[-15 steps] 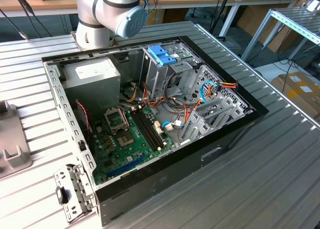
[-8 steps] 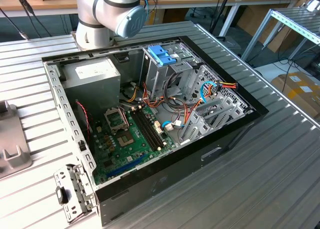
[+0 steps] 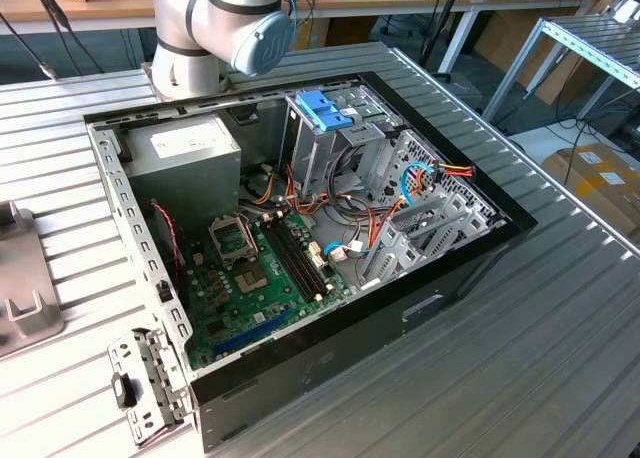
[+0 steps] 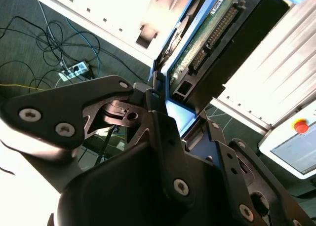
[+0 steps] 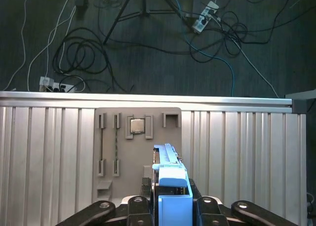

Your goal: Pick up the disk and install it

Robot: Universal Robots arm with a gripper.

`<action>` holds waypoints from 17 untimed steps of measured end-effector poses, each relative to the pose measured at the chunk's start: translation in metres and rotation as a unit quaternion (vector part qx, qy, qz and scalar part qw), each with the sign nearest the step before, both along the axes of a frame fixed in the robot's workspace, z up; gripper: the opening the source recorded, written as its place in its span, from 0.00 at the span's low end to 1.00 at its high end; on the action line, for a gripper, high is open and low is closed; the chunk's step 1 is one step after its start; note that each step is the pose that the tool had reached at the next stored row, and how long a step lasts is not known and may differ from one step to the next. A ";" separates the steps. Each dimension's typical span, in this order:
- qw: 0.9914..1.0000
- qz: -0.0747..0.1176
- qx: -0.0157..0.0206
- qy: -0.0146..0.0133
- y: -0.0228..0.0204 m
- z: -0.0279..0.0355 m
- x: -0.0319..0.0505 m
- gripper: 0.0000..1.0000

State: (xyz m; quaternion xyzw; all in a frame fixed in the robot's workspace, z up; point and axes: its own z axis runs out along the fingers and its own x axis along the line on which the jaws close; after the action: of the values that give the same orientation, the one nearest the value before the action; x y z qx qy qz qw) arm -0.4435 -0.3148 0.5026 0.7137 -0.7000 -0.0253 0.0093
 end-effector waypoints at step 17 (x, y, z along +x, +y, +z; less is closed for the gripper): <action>1.000 0.000 0.000 0.000 0.0000 0.0000 0.0168 0.37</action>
State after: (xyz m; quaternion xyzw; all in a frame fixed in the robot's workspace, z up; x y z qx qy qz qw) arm -0.4267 -0.3148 0.5025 0.7137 -0.7000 -0.0251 0.0095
